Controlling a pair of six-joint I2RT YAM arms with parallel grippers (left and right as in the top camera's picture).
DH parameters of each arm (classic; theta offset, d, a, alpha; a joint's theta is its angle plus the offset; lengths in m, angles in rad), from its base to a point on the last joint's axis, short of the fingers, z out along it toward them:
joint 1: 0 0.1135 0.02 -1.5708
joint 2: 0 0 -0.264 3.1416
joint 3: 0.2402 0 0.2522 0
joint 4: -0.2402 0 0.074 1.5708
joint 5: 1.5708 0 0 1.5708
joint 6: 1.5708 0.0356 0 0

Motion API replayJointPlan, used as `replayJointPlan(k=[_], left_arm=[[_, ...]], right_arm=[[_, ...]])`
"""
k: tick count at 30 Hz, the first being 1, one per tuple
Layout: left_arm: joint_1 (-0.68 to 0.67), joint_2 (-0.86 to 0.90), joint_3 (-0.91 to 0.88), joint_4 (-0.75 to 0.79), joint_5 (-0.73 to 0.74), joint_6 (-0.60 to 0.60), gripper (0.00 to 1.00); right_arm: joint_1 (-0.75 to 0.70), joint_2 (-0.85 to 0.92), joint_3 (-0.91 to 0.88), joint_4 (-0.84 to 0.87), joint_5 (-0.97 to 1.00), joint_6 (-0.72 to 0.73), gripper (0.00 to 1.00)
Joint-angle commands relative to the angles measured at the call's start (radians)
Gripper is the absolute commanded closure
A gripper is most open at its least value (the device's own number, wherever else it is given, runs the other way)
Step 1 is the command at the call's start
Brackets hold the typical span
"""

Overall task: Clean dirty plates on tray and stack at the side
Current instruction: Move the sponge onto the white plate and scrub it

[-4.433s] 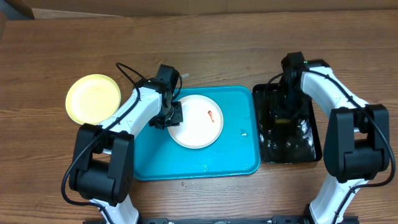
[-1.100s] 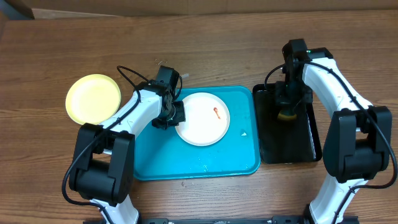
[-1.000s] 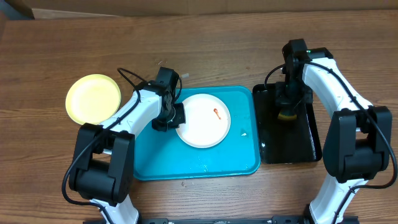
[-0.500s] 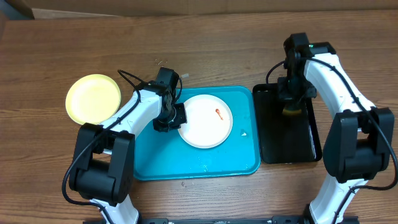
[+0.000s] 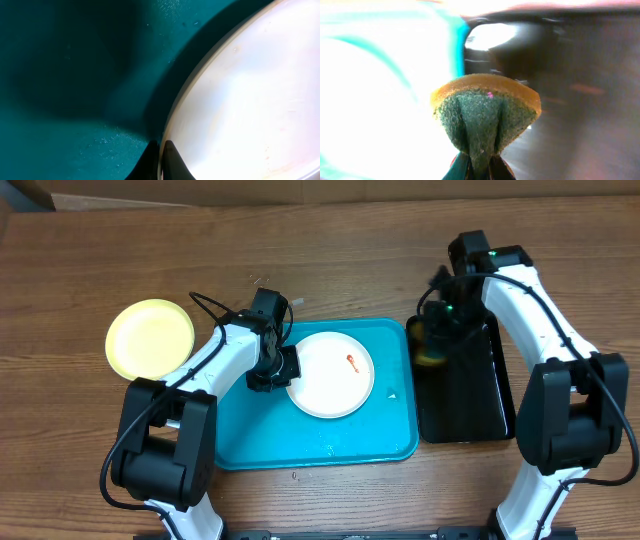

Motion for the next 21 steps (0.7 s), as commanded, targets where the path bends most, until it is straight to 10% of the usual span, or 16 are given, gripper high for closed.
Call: replayJointPlan(k=[1,21], left_arm=[[-0.007,0.014,-0.006,0.005,-0.017,0.000,0.96],[-0.007,0.014,-0.006,0.002,-0.017,0.000,0.95]], right_arm=[[0.059,-0.024,0.029,0.042,-0.363,-0.002,0.96],[0.643,0.003,0.026,0.207,0.867,0.105,0.96]])
